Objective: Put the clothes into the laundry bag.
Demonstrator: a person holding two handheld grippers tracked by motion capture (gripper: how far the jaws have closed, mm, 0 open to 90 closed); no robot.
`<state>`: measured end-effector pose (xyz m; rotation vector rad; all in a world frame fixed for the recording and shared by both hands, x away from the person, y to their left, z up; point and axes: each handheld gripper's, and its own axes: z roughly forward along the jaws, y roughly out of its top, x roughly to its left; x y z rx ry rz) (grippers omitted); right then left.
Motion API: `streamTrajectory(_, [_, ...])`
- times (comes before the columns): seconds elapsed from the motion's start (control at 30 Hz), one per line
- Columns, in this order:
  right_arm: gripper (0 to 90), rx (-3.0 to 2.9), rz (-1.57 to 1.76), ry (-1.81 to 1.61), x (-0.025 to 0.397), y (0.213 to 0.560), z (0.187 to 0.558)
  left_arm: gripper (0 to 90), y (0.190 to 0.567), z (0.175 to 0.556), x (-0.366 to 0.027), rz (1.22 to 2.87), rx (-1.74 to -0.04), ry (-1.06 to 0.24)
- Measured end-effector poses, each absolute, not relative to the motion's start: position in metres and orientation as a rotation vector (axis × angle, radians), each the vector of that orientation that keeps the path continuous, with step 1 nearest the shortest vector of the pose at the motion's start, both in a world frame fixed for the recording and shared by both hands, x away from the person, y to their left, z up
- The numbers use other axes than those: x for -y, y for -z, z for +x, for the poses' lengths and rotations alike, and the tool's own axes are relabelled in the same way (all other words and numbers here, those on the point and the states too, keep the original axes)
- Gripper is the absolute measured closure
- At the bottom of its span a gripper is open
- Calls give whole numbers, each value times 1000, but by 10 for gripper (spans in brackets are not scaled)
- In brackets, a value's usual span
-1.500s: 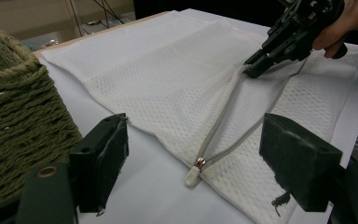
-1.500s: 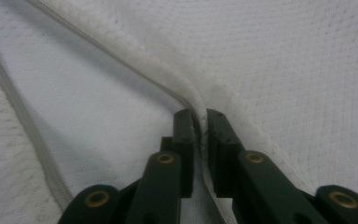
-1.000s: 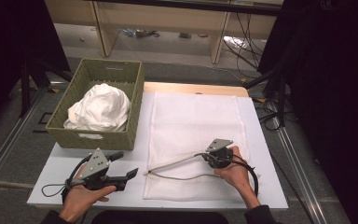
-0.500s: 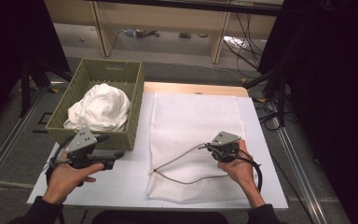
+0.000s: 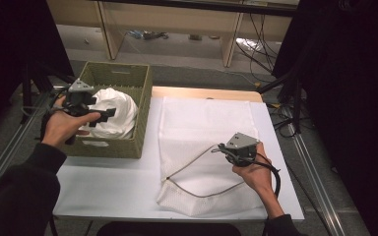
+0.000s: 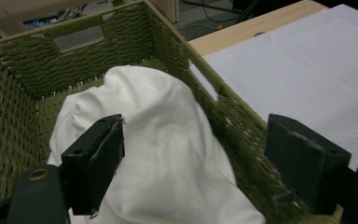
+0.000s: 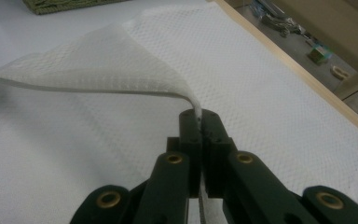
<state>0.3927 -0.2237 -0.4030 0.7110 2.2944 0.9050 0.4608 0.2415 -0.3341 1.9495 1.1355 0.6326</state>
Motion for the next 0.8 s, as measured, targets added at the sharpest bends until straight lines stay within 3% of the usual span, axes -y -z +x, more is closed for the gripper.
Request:
streamTrajectory(0.1, [896, -2288, 716, -912, 223, 403, 393, 190, 340, 486, -246, 1997, -1162, -616])
streamTrajectory(0.17, [896, -2294, 721, -910, 223, 404, 393, 192, 348, 504, -247, 2026, -1191, -490])
streamTrajectory(0.2, [896, -2294, 721, -910, 223, 404, 393, 193, 348, 504, -247, 2026, -1191, -490])
streamTrajectory(0.27, [896, -2300, 690, -908, 224, 404, 395, 197, 355, 512, -241, 2060, -1224, -531])
streamTrajectory(0.33, [896, -2304, 702, -908, 224, 405, 394, 194, 366, 521, -238, 2150, -1224, -653])
streamTrajectory(0.47, [896, -2330, 685, -889, 223, 408, 395, 136, 388, 540, -242, 2167, -1286, -556])
streamTrajectory(0.53, [896, -2334, 686, -885, 222, 409, 395, 4, 406, 551, -235, 2161, -1296, -555])
streamTrajectory(0.67, [896, -2335, 676, -886, 220, 411, 395, 0, 409, 555, -230, 2188, -1285, -558])
streamTrajectory(0.73, [896, -2337, 675, -885, 220, 411, 395, 0, 410, 556, -233, 2259, -1278, -621])
streamTrajectory(0.8, [896, -2339, 678, -883, 221, 410, 394, 4, 413, 560, -251, 2231, -1447, -647])
